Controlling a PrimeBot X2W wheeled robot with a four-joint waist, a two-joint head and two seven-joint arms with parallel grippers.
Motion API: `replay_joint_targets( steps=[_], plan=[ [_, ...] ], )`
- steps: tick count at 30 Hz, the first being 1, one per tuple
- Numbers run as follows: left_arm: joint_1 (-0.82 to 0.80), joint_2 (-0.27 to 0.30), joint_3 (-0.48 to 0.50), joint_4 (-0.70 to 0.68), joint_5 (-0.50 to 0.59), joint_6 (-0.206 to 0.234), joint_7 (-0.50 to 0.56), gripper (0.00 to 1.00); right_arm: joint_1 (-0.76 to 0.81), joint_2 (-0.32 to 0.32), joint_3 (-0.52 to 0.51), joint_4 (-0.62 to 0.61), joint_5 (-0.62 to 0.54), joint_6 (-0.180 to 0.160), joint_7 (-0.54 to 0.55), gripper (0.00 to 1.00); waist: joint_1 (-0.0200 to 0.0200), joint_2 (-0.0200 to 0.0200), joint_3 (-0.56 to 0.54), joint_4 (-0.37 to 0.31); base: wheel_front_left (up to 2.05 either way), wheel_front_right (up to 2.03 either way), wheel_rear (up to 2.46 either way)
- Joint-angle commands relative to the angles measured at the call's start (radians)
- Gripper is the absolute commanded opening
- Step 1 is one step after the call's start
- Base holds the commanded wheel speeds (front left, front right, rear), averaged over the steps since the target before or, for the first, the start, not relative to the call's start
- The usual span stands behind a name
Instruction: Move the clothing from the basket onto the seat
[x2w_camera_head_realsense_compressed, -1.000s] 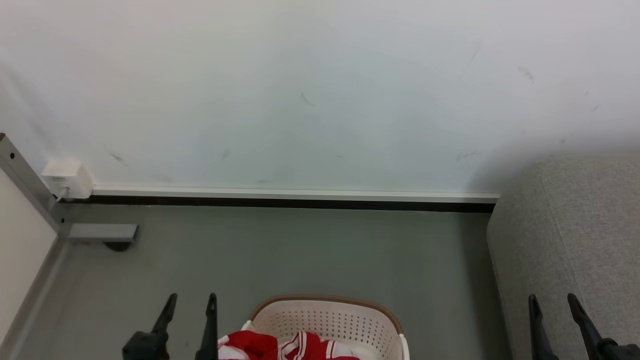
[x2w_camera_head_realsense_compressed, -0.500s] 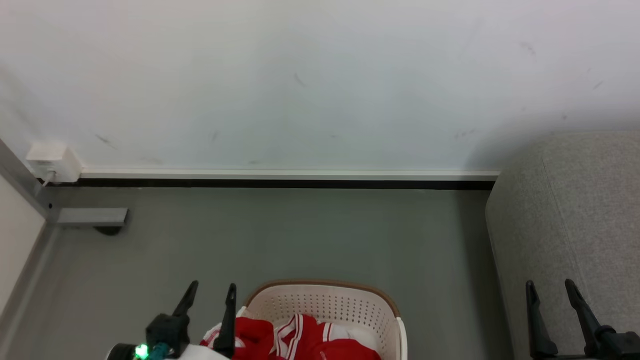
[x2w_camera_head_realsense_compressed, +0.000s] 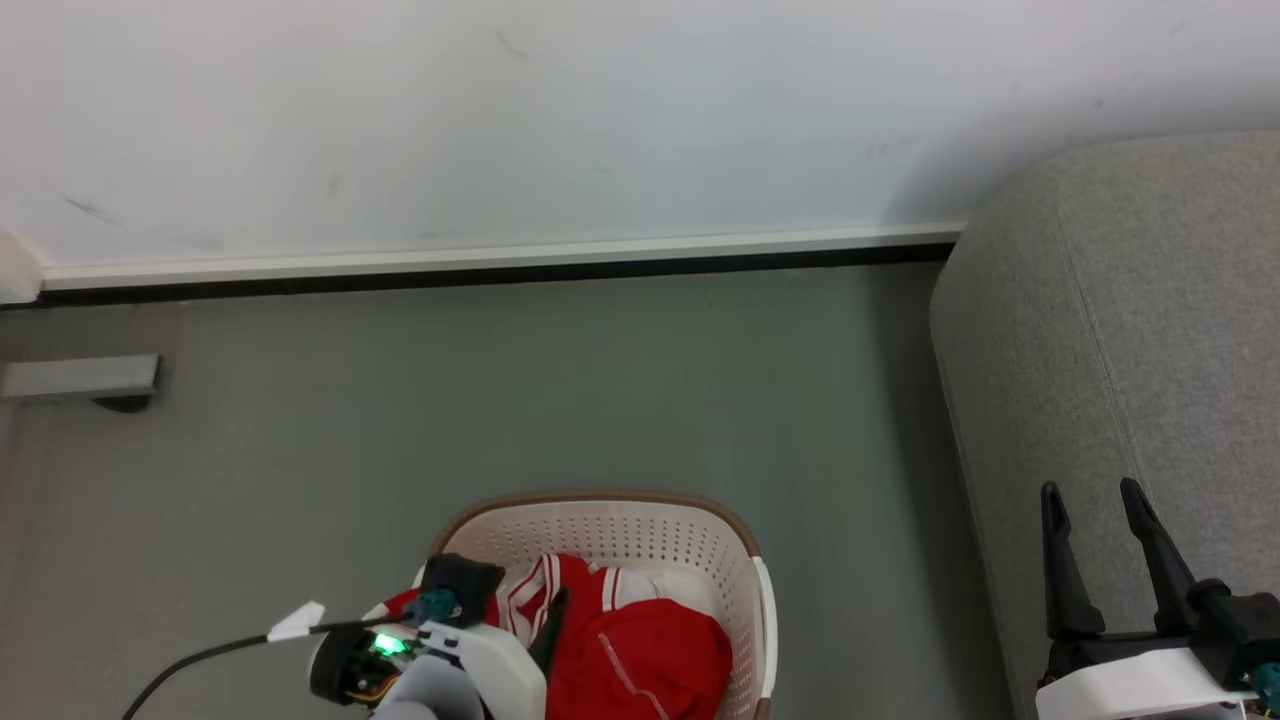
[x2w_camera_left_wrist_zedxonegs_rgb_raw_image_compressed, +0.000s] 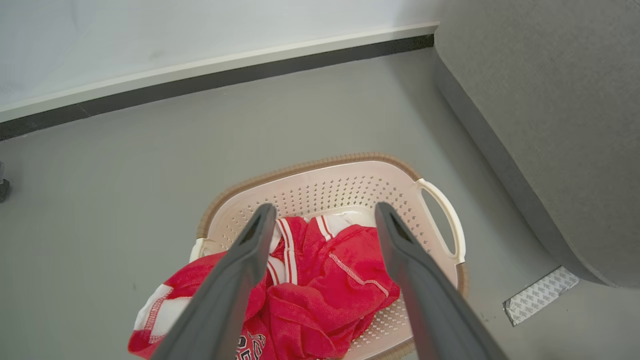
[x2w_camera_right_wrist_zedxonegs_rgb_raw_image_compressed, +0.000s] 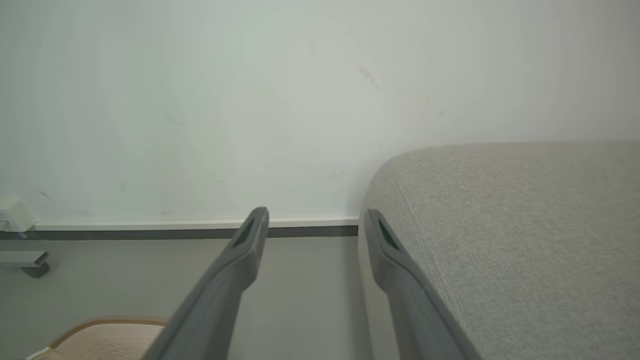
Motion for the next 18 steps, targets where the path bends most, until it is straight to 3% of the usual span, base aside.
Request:
replay_joint_targets(
  steps=[1, 18],
  plan=[
    [-0.030, 0.004, -0.013, 0.020, -0.019, -0.004, 0.020, 1.00, -0.024, -0.004, 0.002, -0.005, 0.016, -0.002, 0.000, 1.00, -0.0003, 0.0000, 0.046, -0.037, 0.00, 0.00, 0.00],
    [-0.210, 0.014, -0.240, 0.231, -0.095, -0.019, 0.199, 1.00, -0.144, -0.004, 0.020, -0.034, 0.050, -0.002, 0.000, 1.00, -0.0003, 0.0000, 0.277, -0.147, 0.00, 0.00, 0.00]
  ],
)
